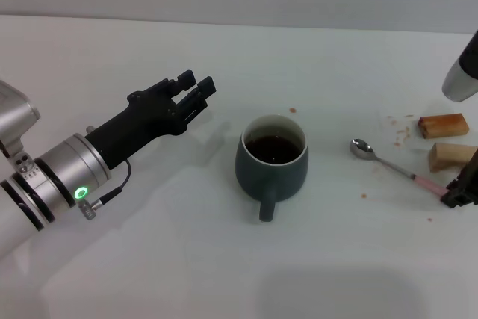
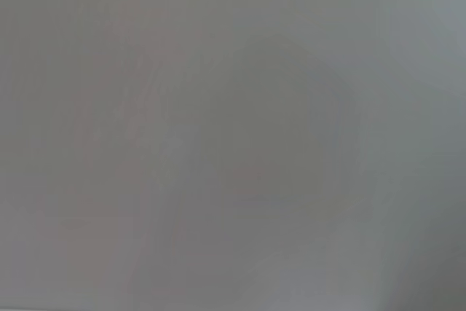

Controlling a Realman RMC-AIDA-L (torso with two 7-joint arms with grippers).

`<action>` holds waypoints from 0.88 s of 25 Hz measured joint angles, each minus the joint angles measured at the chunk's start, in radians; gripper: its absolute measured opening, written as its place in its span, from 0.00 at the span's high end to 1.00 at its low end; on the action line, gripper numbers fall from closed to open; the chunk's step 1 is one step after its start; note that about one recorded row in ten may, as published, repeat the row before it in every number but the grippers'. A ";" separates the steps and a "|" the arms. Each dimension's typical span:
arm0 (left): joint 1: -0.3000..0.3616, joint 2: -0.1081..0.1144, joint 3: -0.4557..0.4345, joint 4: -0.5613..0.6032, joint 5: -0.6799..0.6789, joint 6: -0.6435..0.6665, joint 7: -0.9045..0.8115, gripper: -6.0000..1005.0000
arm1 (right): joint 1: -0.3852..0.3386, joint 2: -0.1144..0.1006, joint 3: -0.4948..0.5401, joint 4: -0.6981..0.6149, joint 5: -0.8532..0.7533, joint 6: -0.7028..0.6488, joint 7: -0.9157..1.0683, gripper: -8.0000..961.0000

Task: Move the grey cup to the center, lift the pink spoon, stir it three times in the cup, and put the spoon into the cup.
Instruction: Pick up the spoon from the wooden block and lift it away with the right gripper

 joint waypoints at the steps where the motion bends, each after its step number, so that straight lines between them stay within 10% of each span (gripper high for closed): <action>1: 0.000 0.000 0.000 0.000 0.000 0.000 0.000 0.57 | -0.001 0.000 0.001 -0.002 0.000 0.000 0.000 0.81; 22: 0.006 0.000 -0.005 0.000 0.000 0.000 0.000 0.57 | -0.035 0.012 0.062 -0.197 0.053 -0.087 0.000 0.86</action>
